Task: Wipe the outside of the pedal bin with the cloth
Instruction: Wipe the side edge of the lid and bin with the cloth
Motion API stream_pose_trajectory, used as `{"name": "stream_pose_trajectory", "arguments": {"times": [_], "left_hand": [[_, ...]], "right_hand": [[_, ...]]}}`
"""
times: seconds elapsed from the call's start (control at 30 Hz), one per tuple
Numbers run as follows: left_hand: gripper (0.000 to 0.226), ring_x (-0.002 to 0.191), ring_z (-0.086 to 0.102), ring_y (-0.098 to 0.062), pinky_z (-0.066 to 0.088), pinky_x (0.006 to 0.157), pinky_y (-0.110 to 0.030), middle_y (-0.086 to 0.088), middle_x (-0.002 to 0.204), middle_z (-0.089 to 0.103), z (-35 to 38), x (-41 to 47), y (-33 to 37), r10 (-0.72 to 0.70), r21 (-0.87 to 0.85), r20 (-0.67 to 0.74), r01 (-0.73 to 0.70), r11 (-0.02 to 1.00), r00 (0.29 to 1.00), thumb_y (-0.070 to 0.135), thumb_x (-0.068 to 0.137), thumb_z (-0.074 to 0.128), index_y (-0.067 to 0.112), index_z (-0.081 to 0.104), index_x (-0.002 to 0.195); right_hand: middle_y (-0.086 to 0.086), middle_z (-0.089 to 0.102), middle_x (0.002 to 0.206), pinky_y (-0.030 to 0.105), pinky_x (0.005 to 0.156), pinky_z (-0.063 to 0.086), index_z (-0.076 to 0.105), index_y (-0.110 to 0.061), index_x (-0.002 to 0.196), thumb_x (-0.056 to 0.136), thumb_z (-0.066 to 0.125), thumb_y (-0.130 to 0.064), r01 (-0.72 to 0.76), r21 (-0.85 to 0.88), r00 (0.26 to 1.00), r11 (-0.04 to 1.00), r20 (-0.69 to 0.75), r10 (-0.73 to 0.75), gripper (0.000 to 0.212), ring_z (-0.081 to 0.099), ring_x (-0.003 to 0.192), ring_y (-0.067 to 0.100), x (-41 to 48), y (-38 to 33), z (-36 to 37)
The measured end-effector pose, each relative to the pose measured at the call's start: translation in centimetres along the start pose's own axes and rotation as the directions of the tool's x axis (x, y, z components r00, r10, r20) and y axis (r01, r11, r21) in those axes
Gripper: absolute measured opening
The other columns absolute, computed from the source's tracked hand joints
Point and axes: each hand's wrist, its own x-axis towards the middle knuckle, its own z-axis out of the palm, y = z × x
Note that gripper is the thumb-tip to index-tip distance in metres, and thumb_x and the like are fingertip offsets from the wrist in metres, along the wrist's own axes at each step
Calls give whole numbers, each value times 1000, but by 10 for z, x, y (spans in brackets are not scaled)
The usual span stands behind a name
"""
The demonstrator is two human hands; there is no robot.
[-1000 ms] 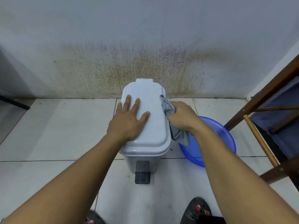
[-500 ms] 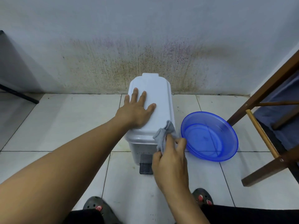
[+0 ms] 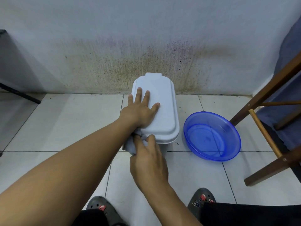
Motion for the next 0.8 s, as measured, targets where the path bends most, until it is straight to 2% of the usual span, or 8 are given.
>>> {"name": "stream_pose_trajectory", "arguments": {"times": [0.1,0.17,0.27,0.4,0.43,0.5,0.63,0.8], "left_hand": [[82,155,-15,-32,16,121,-57,9,168,-22,1,-1,-1,16,-7,-12,-16,1000,1000,76,95,18,35,-8,161],[82,155,-16,-32,15,121,-57,9,168,-23,1,-2,-1,21,-14,-18,-22,1000,1000,76,95,18,35,-8,161],[81,155,-16,-31,18,120,-57,9,168,-23,1,-2,-1,22,-9,-26,-22,1000,999,75,96,17,35,-9,161],[80,155,-15,-31,19,120,-56,9,168,-22,2,-6,2,9,-7,-39,-9,1000,999,74,96,16,35,-8,161],[80,155,-15,-31,19,120,-55,10,168,-22,2,-7,3,3,-8,-40,-3,1000,999,74,97,16,35,-8,161],[79,155,-15,-31,19,120,-55,10,168,-22,2,-8,3,-3,-11,-44,3,1000,999,73,97,17,35,-8,161],[79,155,-14,-32,17,121,-54,9,168,-21,1,-8,4,0,-27,-47,-1,1000,999,73,97,18,34,-7,162],[79,155,-14,-32,16,121,-56,9,168,-20,1,-8,1,15,-19,-51,-16,1000,999,73,97,17,34,-7,162]], "right_hand": [[-1,44,114,39,57,52,43,-37,143,81,57,-21,7,4,995,1000,-104,-6,66,54,90,26,-9,30,-3],[-5,45,113,39,58,55,45,-40,143,80,60,-19,-16,65,984,998,-176,27,68,54,90,23,-14,55,-4],[-8,44,110,26,69,52,52,-39,141,82,68,-9,-46,210,957,977,-272,104,68,54,91,13,-15,78,-4],[-11,47,115,8,81,42,60,-24,135,78,70,3,-89,415,878,906,-397,268,64,52,97,1,-13,78,6],[-10,50,115,9,85,42,62,-21,132,76,69,6,-97,452,850,887,-426,310,62,54,100,4,-13,76,9],[-6,55,113,21,85,48,64,-17,123,71,70,10,-86,468,819,879,-470,330,58,59,102,14,-14,69,18],[1,62,102,28,70,49,70,-17,110,64,76,6,2,378,855,926,-481,194,52,63,88,23,-11,42,43],[-6,63,92,35,56,53,67,-26,100,73,77,-13,-30,388,883,921,-421,206,31,61,75,19,-2,11,56]]}}
